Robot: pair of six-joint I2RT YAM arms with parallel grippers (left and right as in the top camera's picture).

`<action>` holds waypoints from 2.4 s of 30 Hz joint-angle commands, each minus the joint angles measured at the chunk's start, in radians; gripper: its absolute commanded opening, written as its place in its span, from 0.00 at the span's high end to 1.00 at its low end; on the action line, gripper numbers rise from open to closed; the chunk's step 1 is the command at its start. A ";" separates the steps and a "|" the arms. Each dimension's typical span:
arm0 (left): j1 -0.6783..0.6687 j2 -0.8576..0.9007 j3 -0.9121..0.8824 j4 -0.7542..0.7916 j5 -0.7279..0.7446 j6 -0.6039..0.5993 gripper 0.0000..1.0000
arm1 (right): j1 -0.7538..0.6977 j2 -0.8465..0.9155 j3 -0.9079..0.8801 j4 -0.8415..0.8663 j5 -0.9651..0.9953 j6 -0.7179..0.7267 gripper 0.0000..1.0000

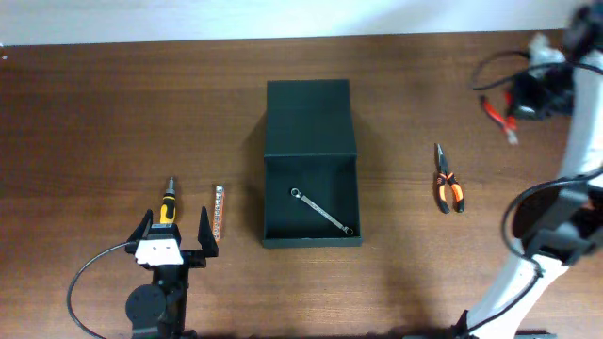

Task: Pack container
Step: 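Lift the red pliers and carry them over the box, then lower the red pliers into the box and release them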

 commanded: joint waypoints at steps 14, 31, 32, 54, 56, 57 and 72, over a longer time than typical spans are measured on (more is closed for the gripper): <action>0.006 -0.007 -0.002 -0.006 0.011 0.005 0.01 | 0.544 -0.011 0.107 -0.093 0.088 -0.103 0.96; 0.006 -0.007 -0.002 -0.006 0.011 0.005 0.01 | 0.813 -0.020 0.091 -0.093 0.067 -0.099 0.96; 0.006 -0.007 -0.002 -0.006 0.011 0.005 0.01 | 0.824 -0.020 0.091 -0.093 0.067 -0.087 0.96; 0.006 -0.007 -0.002 -0.006 0.011 0.005 0.01 | 0.850 -0.071 0.089 -0.093 0.044 -0.028 0.96; 0.006 -0.007 -0.002 -0.006 0.011 0.005 0.01 | 0.850 -0.071 0.082 -0.093 0.049 -0.029 0.96; 0.006 -0.007 -0.002 -0.006 0.011 0.005 0.01 | 0.850 -0.071 0.076 -0.093 0.053 -0.029 0.96; 0.006 -0.007 -0.002 -0.006 0.011 0.005 0.01 | 0.850 -0.068 -0.194 0.046 0.054 -0.089 0.96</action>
